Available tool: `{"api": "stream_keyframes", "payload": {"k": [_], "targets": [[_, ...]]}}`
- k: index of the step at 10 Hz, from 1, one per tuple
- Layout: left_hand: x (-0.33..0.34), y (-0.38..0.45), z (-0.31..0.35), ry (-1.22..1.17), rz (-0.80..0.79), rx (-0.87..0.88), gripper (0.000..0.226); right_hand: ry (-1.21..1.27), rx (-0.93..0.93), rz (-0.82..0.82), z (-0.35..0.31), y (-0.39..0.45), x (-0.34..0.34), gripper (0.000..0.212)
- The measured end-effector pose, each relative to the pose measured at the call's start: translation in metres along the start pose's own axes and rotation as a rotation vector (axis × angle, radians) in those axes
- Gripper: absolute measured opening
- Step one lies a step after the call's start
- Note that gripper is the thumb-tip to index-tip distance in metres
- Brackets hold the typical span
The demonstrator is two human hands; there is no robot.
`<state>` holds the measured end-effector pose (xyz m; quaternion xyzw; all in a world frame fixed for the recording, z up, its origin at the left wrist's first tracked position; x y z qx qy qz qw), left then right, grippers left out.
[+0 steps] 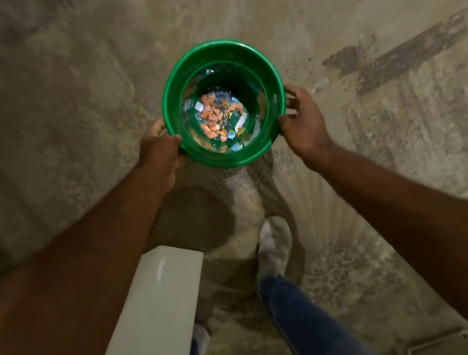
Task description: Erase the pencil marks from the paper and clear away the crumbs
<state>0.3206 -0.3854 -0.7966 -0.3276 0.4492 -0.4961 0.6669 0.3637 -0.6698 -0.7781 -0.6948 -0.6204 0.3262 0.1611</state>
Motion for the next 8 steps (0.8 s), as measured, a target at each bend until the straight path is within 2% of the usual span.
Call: {"api": "stream_keyframes", "payload": {"k": [1,3,5,6,7,8], "targets": [[0.007,0.024,-0.017,0.007,-0.025,-0.016,0.054,-0.021,-0.012,-0.014,0.023,0.020,0.008,0.060],[0.011,0.044,-0.033,0.001,-0.076,0.029,0.030,0.011,-0.035,-0.024,0.049,0.033,0.012,0.058],[0.005,0.045,-0.027,0.038,-0.089,0.055,0.028,0.125,0.026,-0.026,0.048,0.032,0.014,0.058],[0.006,0.045,-0.023,0.128,-0.074,0.058,0.026,0.052,0.051,-0.037,0.045,0.033,0.011,0.057],[0.000,0.040,-0.011,0.462,0.072,0.138,0.033,-0.202,-0.020,-0.075,0.029,0.026,0.008,0.050],[-0.012,0.019,0.011,0.823,0.284,0.281,0.050,-0.553,-0.156,-0.089,0.010,0.015,0.009,0.059]]}}
Point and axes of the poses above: each hand's wrist, its own y-axis towards the middle knuckle, its own x-axis out of the palm, z = x × y, the point moved 8 cm from there along y, towards the middle knuckle, and after that the axes turned 14 degrees about y, right-handed, at the moved point
